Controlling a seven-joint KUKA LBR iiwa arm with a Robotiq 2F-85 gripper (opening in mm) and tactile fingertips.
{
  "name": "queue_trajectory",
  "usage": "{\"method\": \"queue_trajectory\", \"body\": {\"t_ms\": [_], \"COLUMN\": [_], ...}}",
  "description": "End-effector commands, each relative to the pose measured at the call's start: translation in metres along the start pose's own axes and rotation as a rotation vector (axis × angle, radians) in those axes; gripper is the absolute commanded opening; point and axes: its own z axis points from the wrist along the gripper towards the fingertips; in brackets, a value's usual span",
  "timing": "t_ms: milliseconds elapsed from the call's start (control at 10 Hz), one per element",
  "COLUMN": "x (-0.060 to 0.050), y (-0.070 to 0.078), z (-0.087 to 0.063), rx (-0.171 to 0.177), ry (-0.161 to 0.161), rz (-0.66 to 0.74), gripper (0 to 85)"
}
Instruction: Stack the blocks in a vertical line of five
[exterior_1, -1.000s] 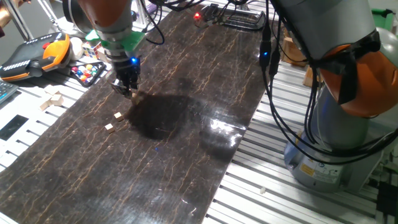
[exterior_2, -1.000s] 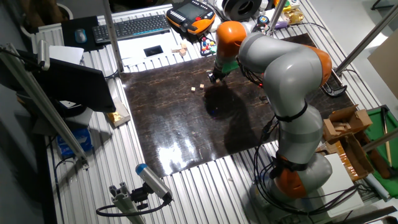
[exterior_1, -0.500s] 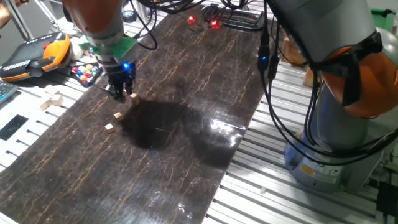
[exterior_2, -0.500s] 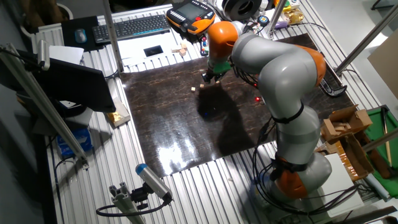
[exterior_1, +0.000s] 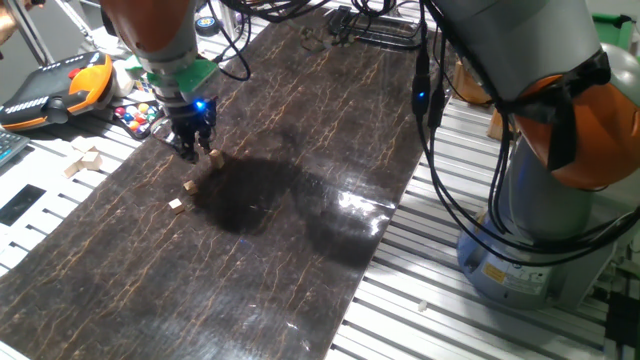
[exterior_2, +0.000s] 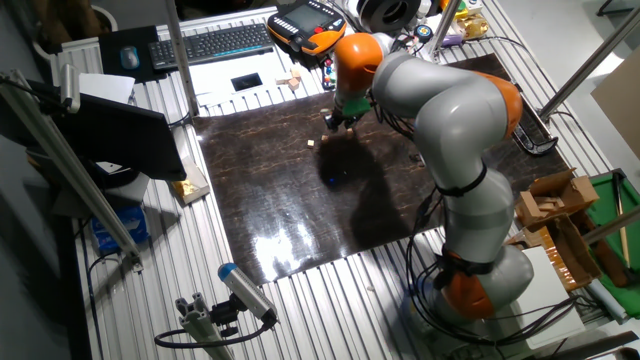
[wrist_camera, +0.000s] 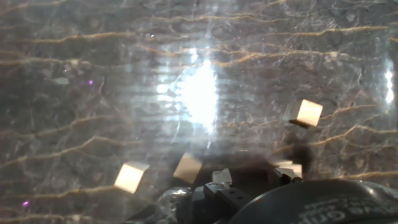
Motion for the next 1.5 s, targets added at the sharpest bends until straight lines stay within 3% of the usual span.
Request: {"method": "queue_trajectory", "body": {"t_ms": [0, 300, 700, 1100, 1400], "x": [-0.0022, -0.0094, -0.01, -0.01, -0.01], "y": [-0.0015, -0.0076, -0.0087, -0.0087, -0.0087], "z": [0.0005, 0.0038, 0.004, 0.004, 0.004], "rx": [0.003, 0.0, 0.01, 0.007, 0.027], "ry": [-0.004, 0.003, 0.015, 0.076, 0.089], "rz": [0.0, 0.015, 0.007, 0.003, 0.004], "gripper": [41.7, 42.0, 40.3, 38.0, 36.7]}}
